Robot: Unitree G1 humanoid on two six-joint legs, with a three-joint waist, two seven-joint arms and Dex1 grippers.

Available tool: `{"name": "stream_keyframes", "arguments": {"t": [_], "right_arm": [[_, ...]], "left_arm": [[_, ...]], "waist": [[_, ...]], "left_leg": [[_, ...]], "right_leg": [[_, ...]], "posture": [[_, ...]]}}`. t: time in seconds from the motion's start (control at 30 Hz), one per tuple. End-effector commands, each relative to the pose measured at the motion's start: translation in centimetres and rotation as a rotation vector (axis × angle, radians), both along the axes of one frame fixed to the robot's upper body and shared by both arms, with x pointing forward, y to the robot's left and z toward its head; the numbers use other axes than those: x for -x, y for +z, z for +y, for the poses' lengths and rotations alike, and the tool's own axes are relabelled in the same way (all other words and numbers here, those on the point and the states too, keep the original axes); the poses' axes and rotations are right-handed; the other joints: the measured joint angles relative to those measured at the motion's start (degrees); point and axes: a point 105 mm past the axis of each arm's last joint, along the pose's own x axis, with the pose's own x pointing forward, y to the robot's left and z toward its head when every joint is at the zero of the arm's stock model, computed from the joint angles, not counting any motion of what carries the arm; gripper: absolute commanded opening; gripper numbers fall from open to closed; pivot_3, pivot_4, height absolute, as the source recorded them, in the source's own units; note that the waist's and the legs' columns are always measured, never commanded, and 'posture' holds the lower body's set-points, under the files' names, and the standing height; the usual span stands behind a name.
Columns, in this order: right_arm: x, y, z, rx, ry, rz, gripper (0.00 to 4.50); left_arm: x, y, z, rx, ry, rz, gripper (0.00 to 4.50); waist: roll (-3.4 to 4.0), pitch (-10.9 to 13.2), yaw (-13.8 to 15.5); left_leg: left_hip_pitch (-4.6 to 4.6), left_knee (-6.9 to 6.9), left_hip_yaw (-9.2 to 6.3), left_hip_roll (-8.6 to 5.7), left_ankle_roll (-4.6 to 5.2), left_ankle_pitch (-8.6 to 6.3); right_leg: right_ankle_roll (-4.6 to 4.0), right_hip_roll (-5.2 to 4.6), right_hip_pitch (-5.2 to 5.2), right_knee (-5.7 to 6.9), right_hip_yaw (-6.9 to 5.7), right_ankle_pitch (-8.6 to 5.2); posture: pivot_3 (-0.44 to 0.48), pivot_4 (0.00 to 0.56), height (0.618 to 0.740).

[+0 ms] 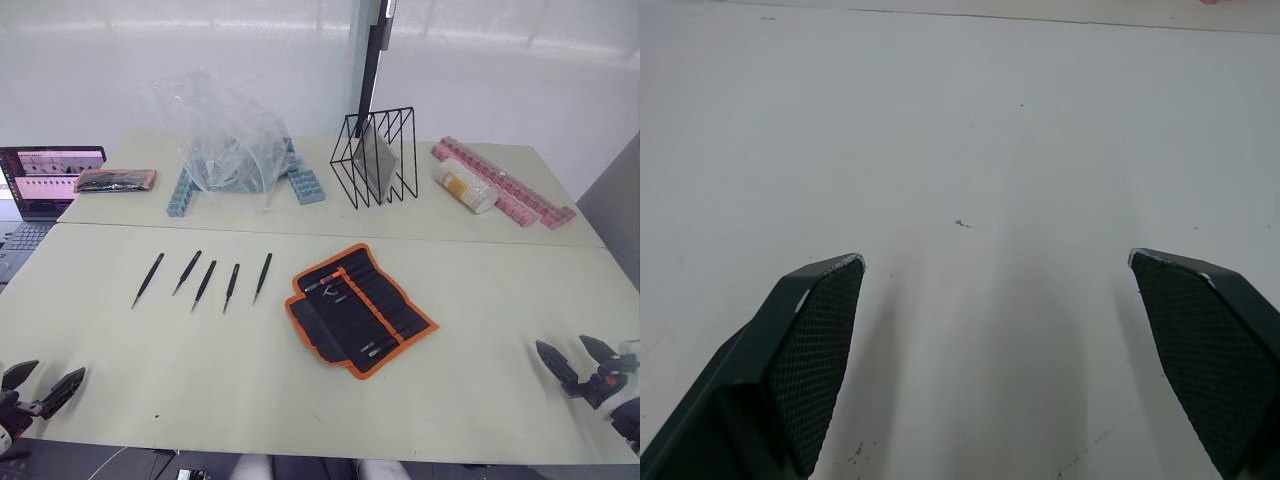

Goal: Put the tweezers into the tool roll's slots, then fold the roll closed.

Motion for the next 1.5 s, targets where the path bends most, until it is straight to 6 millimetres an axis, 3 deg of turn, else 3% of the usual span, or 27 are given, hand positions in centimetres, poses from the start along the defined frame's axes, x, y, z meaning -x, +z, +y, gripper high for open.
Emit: {"name": "stream_keyframes", "arguments": {"t": [0.03, 0.17, 0.33, 0.5, 0.73, 0.83, 1.03, 1.27, 1.5], "right_arm": [[-0.9, 1.4, 1.1, -0.002, 0.037, -0.048, 4.5], [-2.3, 2.9, 4.2, 0.027, 0.167, -0.055, 4.5], [-3.9, 6.0, 9.9, 0.026, 0.401, -0.079, 4.5], [-4.1, 7.2, 15.4, 0.005, 0.649, -0.024, 4.5], [-3.9, 7.9, 20.6, 0.02, 0.872, 0.002, 4.5], [-3.9, 7.8, 21.5, 0.014, 0.887, 0.0, 4.5], [-3.4, 7.6, 22.0, 0.003, 0.875, -0.002, 4.5], [-3.1, 7.5, 21.9, 0.011, 0.852, 0.001, 4.5], [-3.1, 7.4, 21.6, 0.008, 0.826, 0.001, 4.5]], "left_arm": [[-0.6, 1.0, -0.3, -0.031, -0.008, -0.053, 4.47], [-1.5, 0.5, -1.1, -0.007, -0.024, -0.058, 4.47], [-3.7, -0.4, -1.4, 0.033, -0.037, -0.069, 4.47], [-7.6, -0.3, -1.8, 0.075, -0.059, -0.081, 4.47], [-12.7, -0.5, -2.7, 0.022, -0.137, -0.04, 4.47], [-14.2, -0.7, -3.2, -0.01, -0.172, -0.027, 4.47], [-17.0, -0.8, -6.2, -0.006, -0.266, -0.012, 4.47], [-18.9, -1.4, -8.4, 0.021, -0.284, 0.007, 4.47], [-19.6, -1.9, -9.2, 0.044, -0.283, 0.032, 4.47]], "waist": [[0.03, 0.0, 0.0], [0.09, 0.0, 0.0], [0.09, 0.0, 0.1], [0.06, 0.0, 0.8], [0.09, -0.1, 1.5], [0.09, -0.1, 1.7], [0.13, -0.1, 3.1], [0.21, -0.1, 4.3], [0.3, -0.2, 4.7]], "left_leg": [[0.0, 0.0, 0.01, 0.0, 0.0, 0.0], [0.0, 0.0, 0.03, 0.0, 0.0, 0.0], [0.0, 0.14, 0.03, -0.02, -0.01, 0.01], [0.07, 0.21, -0.04, -0.05, -0.03, 0.05], [0.06, 0.37, -0.06, -0.09, -0.02, 0.09], [0.03, 0.43, -0.08, -0.1, 0.0, 0.1], [-0.06, 0.58, -0.1, -0.12, 0.0, 0.11], [-0.05, 0.7, -0.1, -0.15, 0.0, 0.1], [0.0, 0.75, -0.11, -0.15, 0.02, 0.11]], "right_leg": [[0.0, 0.0, 0.0, 0.01, 0.0, 0.01], [0.01, 0.0, 0.01, 0.02, 0.03, 0.01], [-0.01, 0.01, -0.04, 0.4, 0.05, -0.02], [0.01, 0.04, 0.0, 0.58, 0.05, -0.04], [0.03, 0.05, -0.02, 0.84, 0.06, -0.05], [0.04, 0.07, 0.01, 0.86, 0.06, -0.05], [-0.19, 0.05, 0.01, 0.92, 0.06, 0.1], [-0.12, 0.05, 0.1, 0.92, 0.06, 0.11], [-0.08, 0.05, 0.17, 0.94, 0.06, 0.13]], "posture": [[0.0, 0.15, 0.72], [0.0, 0.15, 0.72], [0.0, 0.15, 0.72], [0.0, 0.15, 0.72], [0.0, 0.15, 0.72], [0.0, 0.15, 0.72], [0.0, 0.15, 0.72], [0.0, 0.15, 0.72], [0.0, 0.15, 0.72]]}}
